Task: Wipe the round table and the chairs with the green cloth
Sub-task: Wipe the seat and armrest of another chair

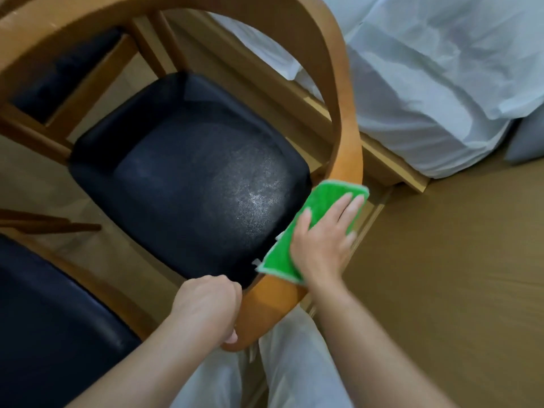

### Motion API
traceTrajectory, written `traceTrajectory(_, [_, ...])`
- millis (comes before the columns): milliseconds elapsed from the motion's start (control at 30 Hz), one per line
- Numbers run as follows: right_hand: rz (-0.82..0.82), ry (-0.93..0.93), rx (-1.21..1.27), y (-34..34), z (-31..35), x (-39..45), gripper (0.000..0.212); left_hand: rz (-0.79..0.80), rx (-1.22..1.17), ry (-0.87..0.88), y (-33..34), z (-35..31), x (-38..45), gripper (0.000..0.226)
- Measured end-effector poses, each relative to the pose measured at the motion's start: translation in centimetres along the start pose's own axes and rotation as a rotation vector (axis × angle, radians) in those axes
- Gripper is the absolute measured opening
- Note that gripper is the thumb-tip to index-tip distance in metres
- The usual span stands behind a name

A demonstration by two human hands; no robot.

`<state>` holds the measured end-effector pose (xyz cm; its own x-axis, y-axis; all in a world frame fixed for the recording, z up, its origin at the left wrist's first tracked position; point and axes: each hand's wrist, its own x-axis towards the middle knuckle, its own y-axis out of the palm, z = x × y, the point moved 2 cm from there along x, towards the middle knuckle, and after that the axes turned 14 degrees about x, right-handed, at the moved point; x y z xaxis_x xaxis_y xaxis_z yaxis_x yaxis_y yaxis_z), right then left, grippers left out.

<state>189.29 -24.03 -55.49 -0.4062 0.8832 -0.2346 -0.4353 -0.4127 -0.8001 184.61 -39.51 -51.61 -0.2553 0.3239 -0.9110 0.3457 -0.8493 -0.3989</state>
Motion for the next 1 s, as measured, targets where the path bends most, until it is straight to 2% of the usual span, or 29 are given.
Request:
traceTrajectory(100, [-0.030,-0.086,-0.041,-1.3,1.9,9.0,0.072,0.017,0.029,0.018,-0.3,-0.3,0.3,0.044])
traceTrajectory(200, [0.036,-0.126,0.039,-1.9,3.6,14.7,0.063,0.017,0.047,0.062,-0.6,-0.1,0.5,0.048])
traceTrajectory(300, [0.019,-0.091,0.089,-2.1,2.4,13.1,0.062,0.042,0.073,0.099,-1.0,0.0,0.6,0.053])
traceTrajectory(400, [0.000,0.032,0.214,-1.8,-0.1,6.0,0.066,0.042,0.126,0.131,-1.8,-0.2,0.6,0.057])
traceTrajectory(500, [0.050,0.114,0.321,-1.7,-1.5,0.3,0.066,0.085,0.142,0.157,-2.3,-0.3,0.9,0.061])
traceTrajectory(567, [0.076,0.143,0.366,-2.0,-1.6,0.7,0.059,0.141,0.128,0.168,-2.6,-0.3,1.4,0.063])
traceTrajectory(700, [0.050,0.122,0.358,-2.7,-0.2,8.3,0.037,0.258,0.072,0.159,-4.2,-0.6,2.5,0.066])
traceTrajectory(800, [0.186,-0.066,0.320,-2.9,2.1,14.4,0.037,0.159,-0.158,0.137,-9.2,-1.0,3.8,0.063])
traceTrajectory(933, [0.396,-0.289,0.248,-2.3,5.8,20.4,0.060,-0.143,-0.581,0.014,-16.9,-1.6,5.8,0.044])
traceTrajectory(1000, [0.450,-0.382,0.276,-2.0,8.6,23.4,0.060,-0.224,-0.747,-0.056,-19.7,-1.9,6.7,0.042])
